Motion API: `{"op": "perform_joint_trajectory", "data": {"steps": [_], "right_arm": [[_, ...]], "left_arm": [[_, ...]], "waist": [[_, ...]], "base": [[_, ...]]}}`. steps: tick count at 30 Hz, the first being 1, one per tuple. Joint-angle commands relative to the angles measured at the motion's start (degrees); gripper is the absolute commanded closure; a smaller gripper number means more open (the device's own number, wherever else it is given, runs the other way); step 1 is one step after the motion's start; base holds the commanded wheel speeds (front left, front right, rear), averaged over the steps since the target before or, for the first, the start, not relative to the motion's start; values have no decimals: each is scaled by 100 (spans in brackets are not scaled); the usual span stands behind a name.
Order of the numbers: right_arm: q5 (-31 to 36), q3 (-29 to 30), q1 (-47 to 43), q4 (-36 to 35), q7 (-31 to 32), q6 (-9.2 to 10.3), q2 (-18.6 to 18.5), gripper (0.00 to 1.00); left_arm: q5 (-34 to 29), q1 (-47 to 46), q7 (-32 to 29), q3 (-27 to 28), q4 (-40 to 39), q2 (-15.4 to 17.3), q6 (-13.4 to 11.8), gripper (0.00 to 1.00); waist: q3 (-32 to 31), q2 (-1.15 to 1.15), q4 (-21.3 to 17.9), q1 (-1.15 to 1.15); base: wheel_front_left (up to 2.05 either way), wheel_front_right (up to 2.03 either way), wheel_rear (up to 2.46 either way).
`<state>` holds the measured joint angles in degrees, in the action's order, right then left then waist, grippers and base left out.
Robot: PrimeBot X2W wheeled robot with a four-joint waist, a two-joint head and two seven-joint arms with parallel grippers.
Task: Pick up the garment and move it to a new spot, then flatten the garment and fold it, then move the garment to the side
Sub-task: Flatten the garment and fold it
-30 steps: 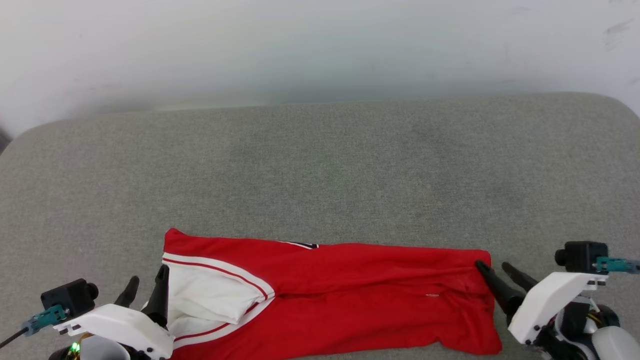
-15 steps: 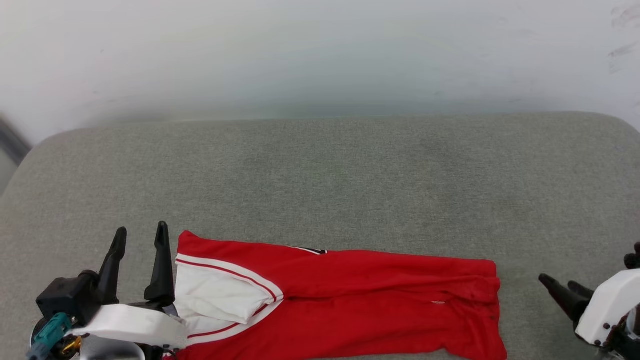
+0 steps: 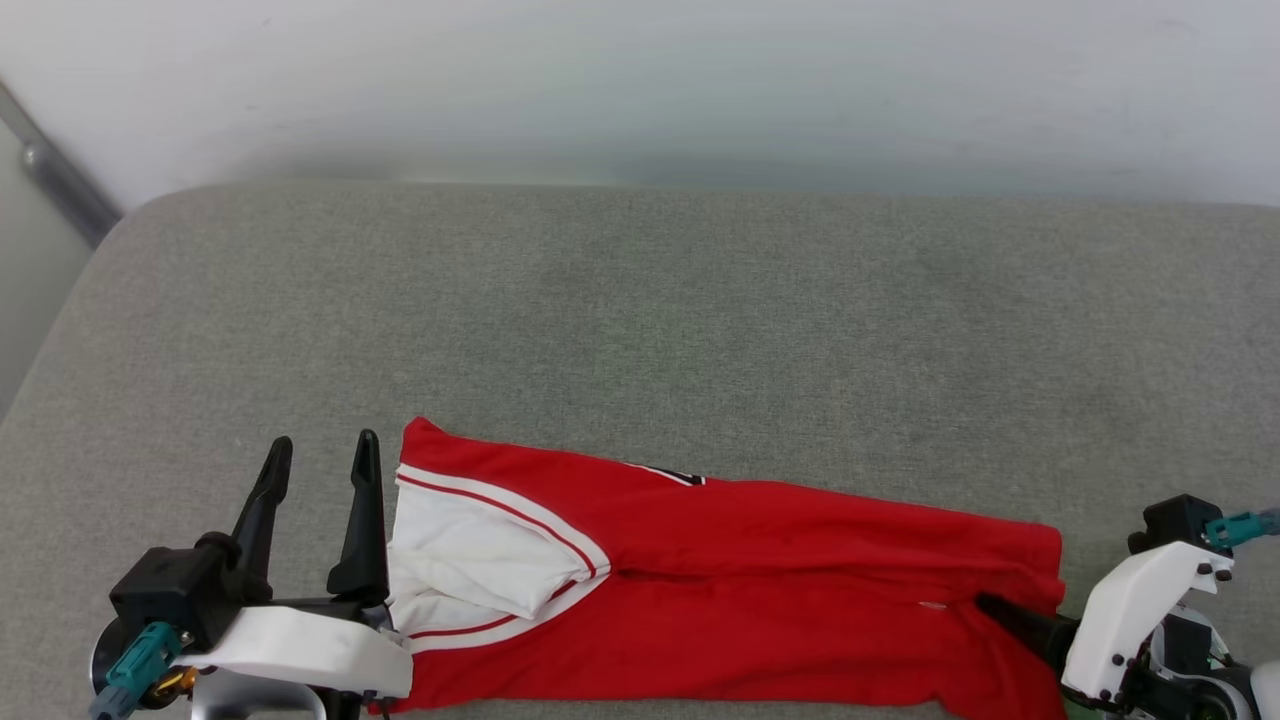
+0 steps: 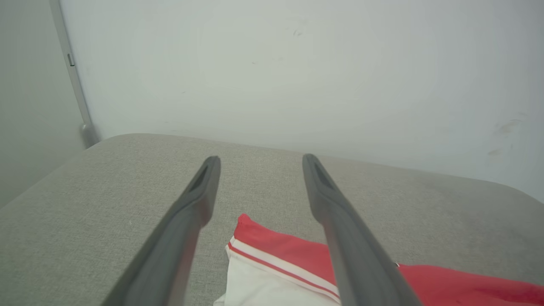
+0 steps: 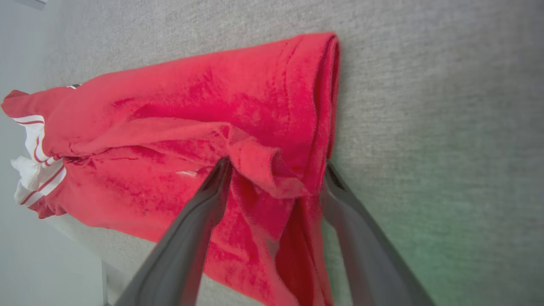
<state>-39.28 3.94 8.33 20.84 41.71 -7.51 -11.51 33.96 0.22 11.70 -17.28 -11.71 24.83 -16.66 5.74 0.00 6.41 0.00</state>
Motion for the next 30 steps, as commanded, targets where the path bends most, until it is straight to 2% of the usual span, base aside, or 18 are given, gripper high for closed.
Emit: {"op": "perform_joint_trajectory", "data": {"steps": [1,2,3,4,5,15,20,21,25,30], "right_arm": [[23,-119,0,175,118,5,83,0],[17,-183,-28,233,160,5,106,0],[11,-222,-41,262,178,4,116,47],[-3,-260,-26,286,177,4,121,82],[-24,-294,-7,298,187,3,125,100],[-20,-471,243,-181,-76,3,-262,100],[19,-320,155,-312,-14,4,-534,100],[67,-53,64,-278,-2,4,-701,100],[154,543,-52,-214,5,4,-939,100],[261,1261,-176,-329,156,3,-824,100]], "left_arm": [[-25,-66,-11,1,-17,1,-4,0],[-27,-60,-10,-4,-10,1,-8,0],[-27,-51,-23,-9,-1,4,-17,0],[-26,-40,-25,-10,2,12,-26,0],[-18,-35,-31,-19,7,13,-25,0],[-26,80,-101,-21,49,109,-70,0],[-41,207,-132,16,-10,164,-148,0],[-55,262,-145,21,-57,188,-192,0],[-54,309,-148,0,-76,197,-211,0],[-40,324,-142,-19,-64,188,-237,0]], "waist": [[32,0,39,0],[32,0,43,0],[29,0,46,0],[30,0,40,0],[27,0,33,0],[-236,0,-124,0],[-383,0,-259,0],[-420,0,-337,0],[-460,0,-416,0],[-510,0,-505,0]], "base": [[0,0,0],[0,0,0],[0,0,0],[0,0,0],[0,0,0],[0,0,0],[0,0,0],[0,0,0],[0,0,0],[0,0,0]]}}
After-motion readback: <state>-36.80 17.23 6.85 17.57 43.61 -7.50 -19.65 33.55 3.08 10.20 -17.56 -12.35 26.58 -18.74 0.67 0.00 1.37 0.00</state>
